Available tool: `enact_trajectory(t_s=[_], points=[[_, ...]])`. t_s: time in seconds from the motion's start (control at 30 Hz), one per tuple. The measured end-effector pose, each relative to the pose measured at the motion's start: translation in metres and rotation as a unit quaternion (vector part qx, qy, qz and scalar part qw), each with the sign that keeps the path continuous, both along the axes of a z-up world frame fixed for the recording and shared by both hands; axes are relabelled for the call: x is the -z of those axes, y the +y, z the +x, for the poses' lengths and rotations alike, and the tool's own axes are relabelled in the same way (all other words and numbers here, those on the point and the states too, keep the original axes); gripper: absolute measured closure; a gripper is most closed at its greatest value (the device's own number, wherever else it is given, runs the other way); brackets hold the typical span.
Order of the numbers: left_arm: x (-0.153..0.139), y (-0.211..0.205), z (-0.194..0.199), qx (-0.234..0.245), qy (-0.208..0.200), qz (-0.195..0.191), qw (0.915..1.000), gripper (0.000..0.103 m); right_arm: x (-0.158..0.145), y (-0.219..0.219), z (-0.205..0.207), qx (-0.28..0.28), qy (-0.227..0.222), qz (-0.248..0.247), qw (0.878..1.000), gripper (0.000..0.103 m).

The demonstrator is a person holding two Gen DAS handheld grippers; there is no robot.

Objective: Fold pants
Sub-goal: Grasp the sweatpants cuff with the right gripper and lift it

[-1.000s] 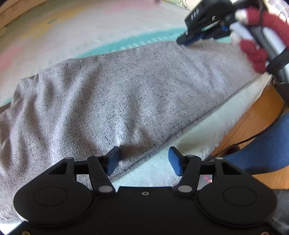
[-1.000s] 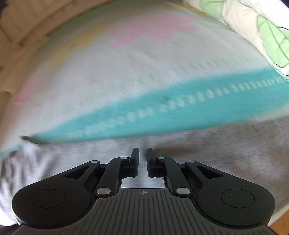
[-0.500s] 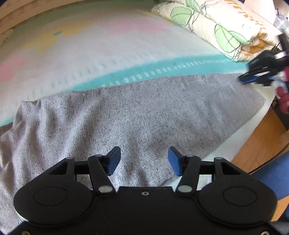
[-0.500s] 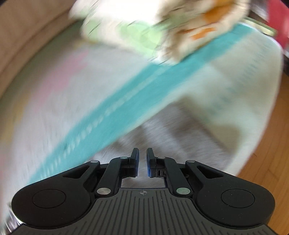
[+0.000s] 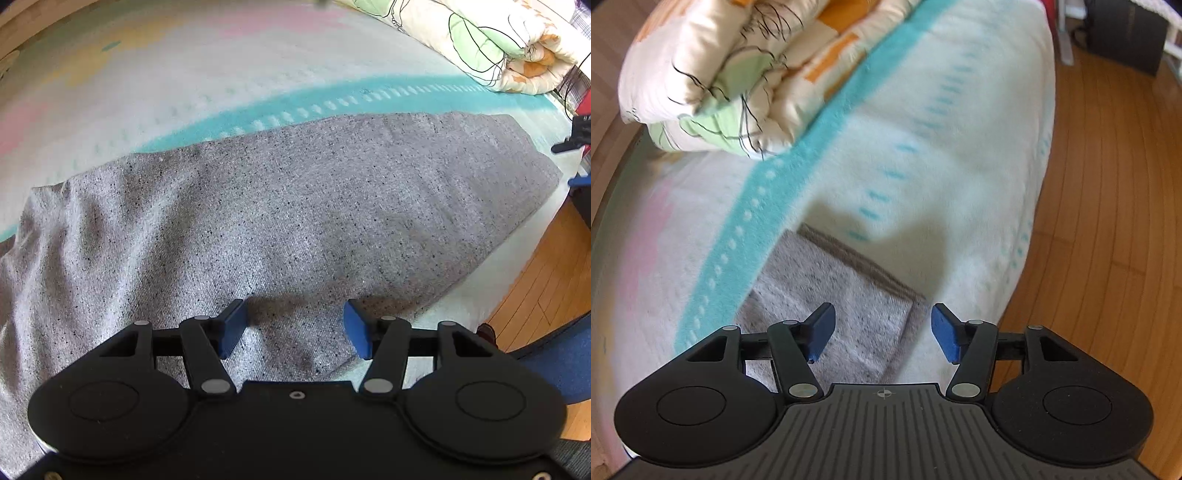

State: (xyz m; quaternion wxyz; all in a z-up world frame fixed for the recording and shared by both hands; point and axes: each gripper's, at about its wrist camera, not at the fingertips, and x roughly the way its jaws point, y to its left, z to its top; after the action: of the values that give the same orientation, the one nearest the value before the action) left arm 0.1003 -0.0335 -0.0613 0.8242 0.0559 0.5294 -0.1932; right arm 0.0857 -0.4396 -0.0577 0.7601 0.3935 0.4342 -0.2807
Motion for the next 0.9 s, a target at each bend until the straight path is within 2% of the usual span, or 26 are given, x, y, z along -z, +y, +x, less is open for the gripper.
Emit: enact_trajectory(t_s=[0.27, 0.53, 0.57, 0.6, 0.63, 0.67, 0.8, 0.9], points=[[-0.002, 0.004, 0.001, -0.006, 0.004, -0.009, 0.9999, 0.042, 0.014, 0.003, 0.007, 0.000, 0.022, 0.003, 1.000, 0.047], [-0.002, 0.004, 0.001, -0.007, 0.002, -0.009, 0.9999, 0.042, 0.018, 0.002, 0.012, -0.003, 0.014, -0.003, 1.000, 0.045], [-0.001, 0.004, 0.001, -0.007, 0.001, -0.009, 0.9999, 0.042, 0.018, 0.002, 0.012, -0.007, 0.015, -0.002, 1.000, 0.048], [-0.001, 0.004, 0.001, -0.007, -0.001, -0.008, 0.9999, 0.042, 0.017, 0.001, 0.012, -0.014, 0.012, 0.000, 1.000, 0.070], [-0.001, 0.004, 0.001, -0.007, -0.001, -0.007, 1.0000, 0.042, 0.016, 0.001, 0.010, -0.016, -0.002, 0.009, 1.000, 0.085], [-0.001, 0.004, 0.002, -0.006, -0.001, -0.007, 1.0000, 0.042, 0.013, 0.000, 0.008, -0.014, -0.016, 0.018, 1.000, 0.092], [-0.008, 0.004, 0.006, -0.005, -0.005, -0.017, 0.9998, 0.042, -0.011, 0.017, 0.011, -0.056, -0.043, -0.026, 0.997, 0.093], [-0.025, 0.002, 0.015, -0.006, -0.019, -0.031, 0.9993, 0.042, -0.030, 0.032, 0.012, -0.085, -0.082, -0.044, 0.992, 0.093]])
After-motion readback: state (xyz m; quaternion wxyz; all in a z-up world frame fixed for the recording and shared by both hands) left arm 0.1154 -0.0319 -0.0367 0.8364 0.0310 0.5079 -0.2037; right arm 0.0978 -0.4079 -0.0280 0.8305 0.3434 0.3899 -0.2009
